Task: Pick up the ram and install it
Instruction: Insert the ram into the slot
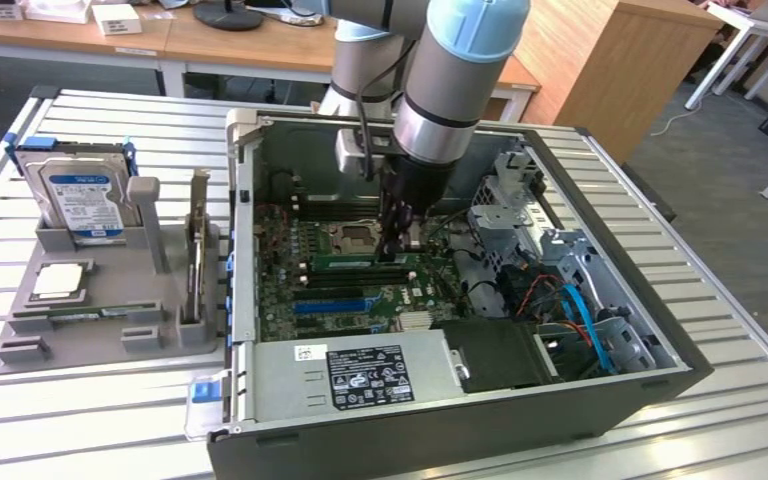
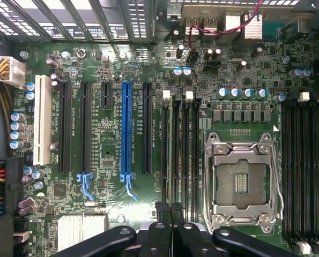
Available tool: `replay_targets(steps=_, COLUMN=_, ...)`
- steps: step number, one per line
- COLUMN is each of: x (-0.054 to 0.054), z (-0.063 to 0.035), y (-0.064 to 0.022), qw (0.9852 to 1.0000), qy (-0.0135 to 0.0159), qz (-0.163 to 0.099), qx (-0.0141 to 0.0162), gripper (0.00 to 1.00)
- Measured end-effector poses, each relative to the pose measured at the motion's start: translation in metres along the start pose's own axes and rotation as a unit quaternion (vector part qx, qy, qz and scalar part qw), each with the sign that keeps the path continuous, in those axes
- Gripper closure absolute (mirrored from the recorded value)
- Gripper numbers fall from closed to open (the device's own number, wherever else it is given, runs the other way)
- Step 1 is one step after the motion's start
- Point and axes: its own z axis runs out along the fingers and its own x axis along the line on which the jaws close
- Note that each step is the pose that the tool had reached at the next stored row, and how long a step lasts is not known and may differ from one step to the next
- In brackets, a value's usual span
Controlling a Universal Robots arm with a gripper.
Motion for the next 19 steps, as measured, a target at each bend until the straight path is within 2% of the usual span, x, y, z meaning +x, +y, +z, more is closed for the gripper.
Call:
replay_targets(steps=8, x=0.0, z=0.0034, y=-0.0002, qw=1.0, qy=0.0, qz=0.0, qx=0.0, gripper=0.88)
replay_targets(steps=10, x=0.0002, z=0.0071, y=-0.0002, qw=1.0, qy=0.0006, qz=0.0, qx=0.0, gripper=0.88)
replay_targets(steps=19, x=0.0002, z=0.0079, y=0.0011, qw=1.0, qy=0.0006, qz=0.0, qx=0.0, gripper=0.88)
